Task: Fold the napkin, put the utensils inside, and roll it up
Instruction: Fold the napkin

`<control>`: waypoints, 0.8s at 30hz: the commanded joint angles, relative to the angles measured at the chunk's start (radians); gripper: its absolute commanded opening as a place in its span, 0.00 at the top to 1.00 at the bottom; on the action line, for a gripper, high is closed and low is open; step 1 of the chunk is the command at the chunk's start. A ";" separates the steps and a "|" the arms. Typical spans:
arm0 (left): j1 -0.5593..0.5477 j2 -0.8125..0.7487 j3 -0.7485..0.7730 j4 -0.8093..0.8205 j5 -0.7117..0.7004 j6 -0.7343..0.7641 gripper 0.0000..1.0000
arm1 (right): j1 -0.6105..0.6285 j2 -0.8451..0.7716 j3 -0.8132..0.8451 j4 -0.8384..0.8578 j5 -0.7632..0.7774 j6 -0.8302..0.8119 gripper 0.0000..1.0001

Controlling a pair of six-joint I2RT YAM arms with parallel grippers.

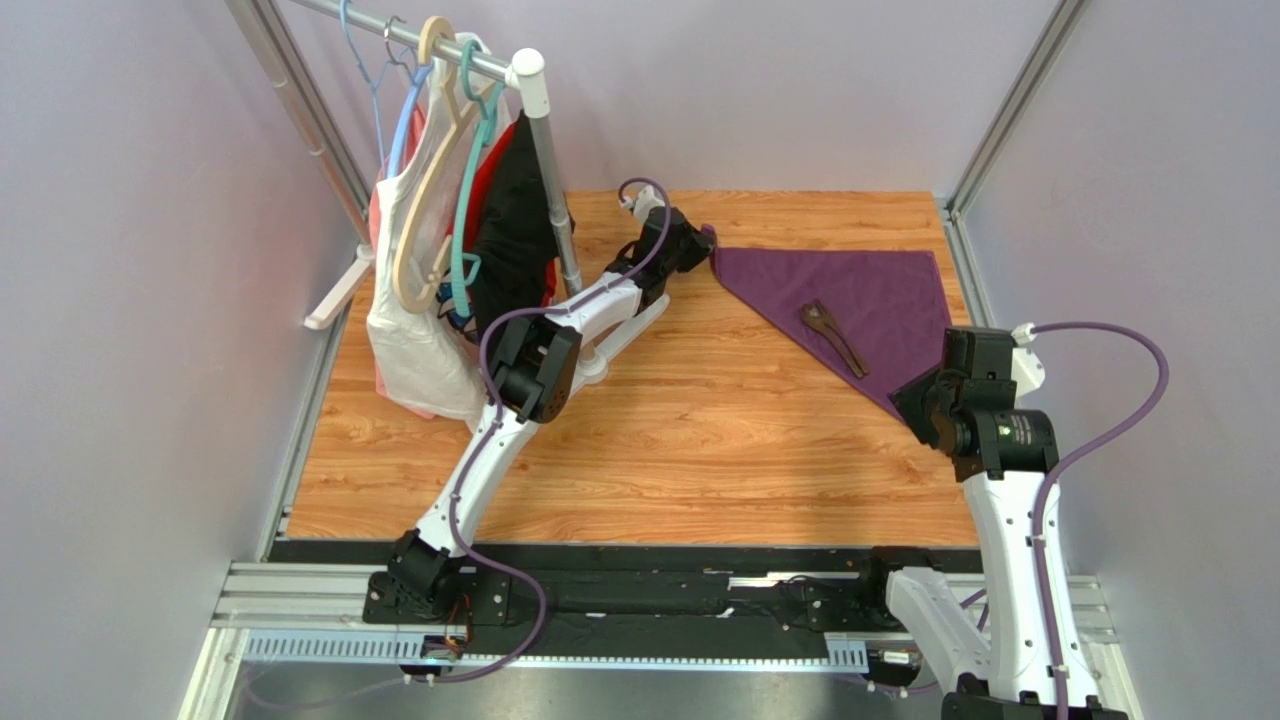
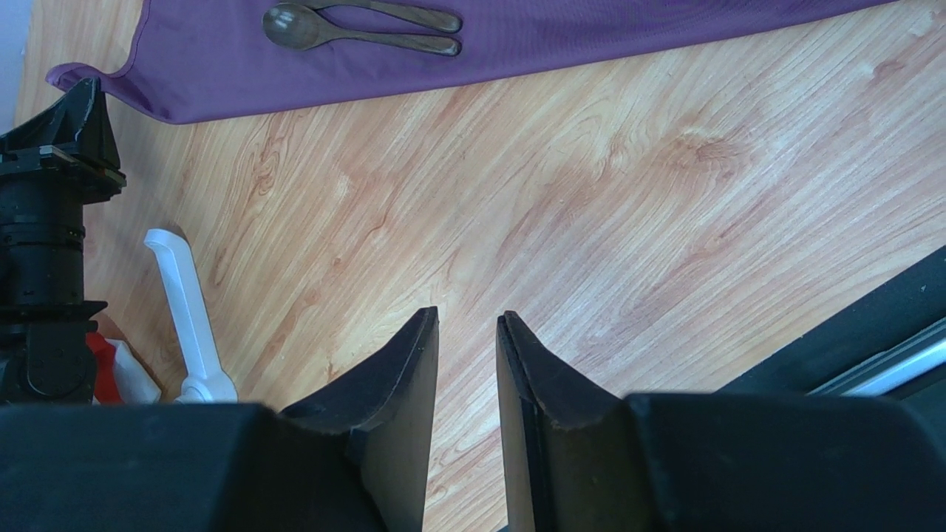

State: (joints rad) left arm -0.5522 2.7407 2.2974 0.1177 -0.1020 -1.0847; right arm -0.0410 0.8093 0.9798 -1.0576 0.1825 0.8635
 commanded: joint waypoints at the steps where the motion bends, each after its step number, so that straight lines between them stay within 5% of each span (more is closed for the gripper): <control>1: 0.061 -0.007 -0.029 0.140 0.128 0.097 1.00 | -0.003 -0.005 -0.006 0.030 0.012 -0.021 0.71; 12: 0.038 -0.019 -0.033 0.214 0.435 0.218 1.00 | -0.003 -0.005 -0.033 0.064 -0.020 -0.041 0.71; 24: -0.020 -0.039 -0.047 0.200 0.516 0.264 1.00 | -0.003 -0.013 -0.059 0.085 -0.029 -0.070 0.71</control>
State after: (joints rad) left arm -0.5591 2.7407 2.2475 0.2821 0.3687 -0.8635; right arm -0.0410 0.8078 0.9306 -1.0214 0.1627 0.8173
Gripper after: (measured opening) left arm 0.008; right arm 0.295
